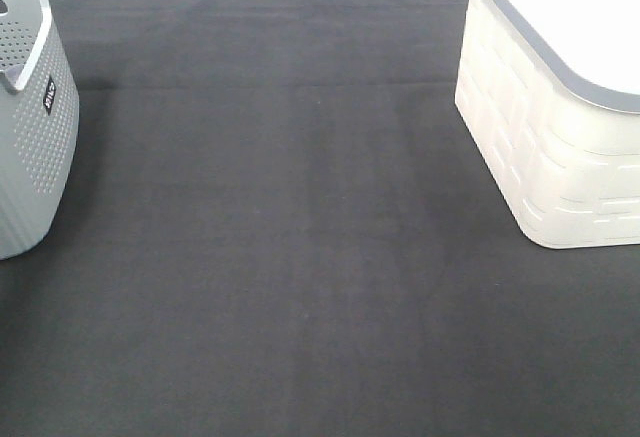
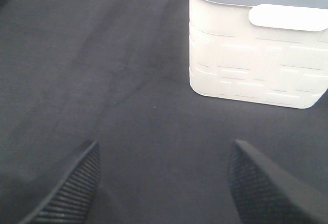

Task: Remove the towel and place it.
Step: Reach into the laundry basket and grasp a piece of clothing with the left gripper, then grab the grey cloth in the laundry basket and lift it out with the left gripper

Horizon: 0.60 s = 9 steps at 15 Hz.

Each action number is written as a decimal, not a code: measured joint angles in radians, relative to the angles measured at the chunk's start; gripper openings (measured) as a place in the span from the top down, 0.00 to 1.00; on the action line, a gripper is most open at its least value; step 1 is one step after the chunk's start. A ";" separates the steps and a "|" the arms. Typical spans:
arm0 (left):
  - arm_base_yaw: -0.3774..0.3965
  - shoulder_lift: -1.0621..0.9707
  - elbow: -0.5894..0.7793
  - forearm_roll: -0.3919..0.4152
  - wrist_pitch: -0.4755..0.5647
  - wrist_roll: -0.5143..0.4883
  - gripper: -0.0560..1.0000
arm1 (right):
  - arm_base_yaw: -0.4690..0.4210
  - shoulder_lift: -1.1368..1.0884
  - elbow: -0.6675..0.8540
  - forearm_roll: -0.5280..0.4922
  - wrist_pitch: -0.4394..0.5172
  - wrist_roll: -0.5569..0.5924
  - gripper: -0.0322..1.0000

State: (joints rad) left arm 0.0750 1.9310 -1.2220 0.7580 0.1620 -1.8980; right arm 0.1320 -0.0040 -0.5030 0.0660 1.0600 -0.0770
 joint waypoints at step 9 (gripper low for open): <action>0.000 0.048 -0.059 -0.026 0.049 -0.043 0.34 | 0.000 0.000 0.000 -0.018 0.000 0.025 0.29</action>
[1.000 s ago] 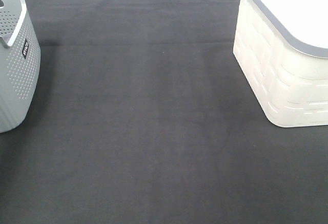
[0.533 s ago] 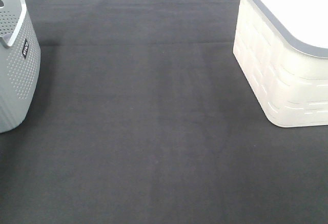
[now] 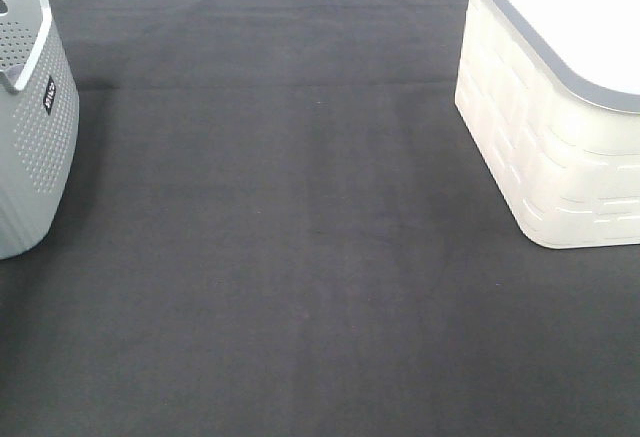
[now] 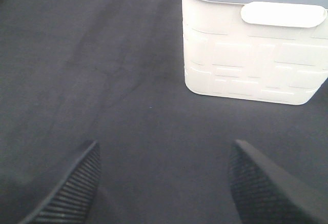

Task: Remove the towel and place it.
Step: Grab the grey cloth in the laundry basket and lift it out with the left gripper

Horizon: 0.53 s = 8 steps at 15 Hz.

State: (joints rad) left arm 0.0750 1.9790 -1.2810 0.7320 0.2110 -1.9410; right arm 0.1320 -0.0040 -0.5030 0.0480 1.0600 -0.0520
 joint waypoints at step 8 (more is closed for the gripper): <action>0.012 0.018 -0.006 -0.005 0.000 0.000 0.84 | 0.000 0.000 0.000 0.000 0.000 0.000 0.29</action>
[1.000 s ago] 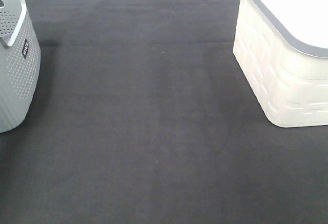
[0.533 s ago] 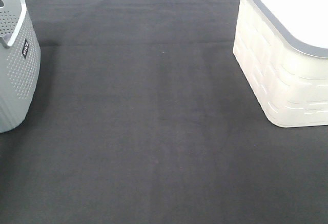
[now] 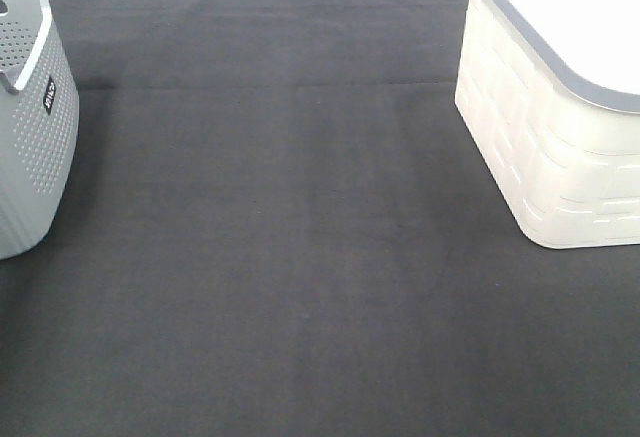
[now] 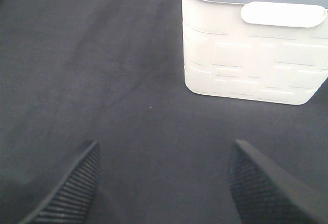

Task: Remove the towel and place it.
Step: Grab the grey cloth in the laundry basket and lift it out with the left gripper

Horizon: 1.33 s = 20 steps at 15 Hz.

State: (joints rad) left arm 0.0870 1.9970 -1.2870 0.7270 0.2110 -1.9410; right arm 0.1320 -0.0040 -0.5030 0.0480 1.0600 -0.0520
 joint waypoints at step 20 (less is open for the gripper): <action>0.000 -0.412 0.000 0.122 -0.163 0.072 0.95 | 0.000 0.000 0.000 0.000 0.000 0.000 0.29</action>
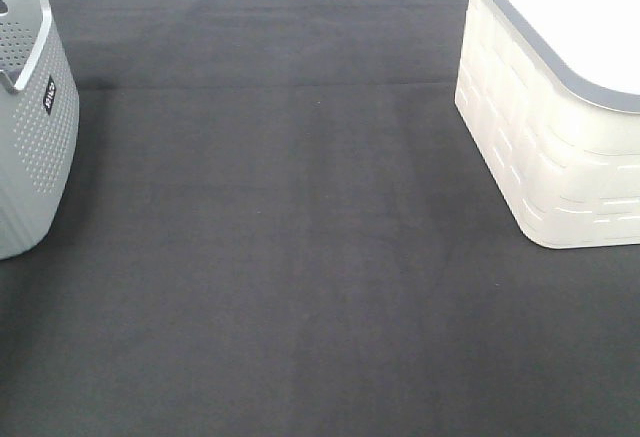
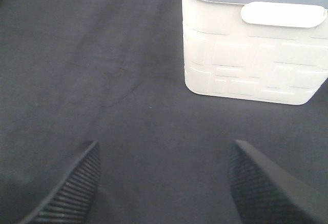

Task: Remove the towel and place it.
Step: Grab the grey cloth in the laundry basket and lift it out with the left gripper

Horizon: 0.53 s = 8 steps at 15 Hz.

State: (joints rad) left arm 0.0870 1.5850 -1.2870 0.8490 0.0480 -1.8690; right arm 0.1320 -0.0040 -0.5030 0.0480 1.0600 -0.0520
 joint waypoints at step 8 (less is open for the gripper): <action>-0.043 -0.070 -0.207 0.007 -0.137 0.000 0.95 | 0.000 0.000 0.000 0.000 0.000 0.000 0.29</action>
State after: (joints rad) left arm 0.0440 1.5150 -1.4940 0.8560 -0.0890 -1.8690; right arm 0.1320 -0.0040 -0.5030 0.0480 1.0600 -0.0520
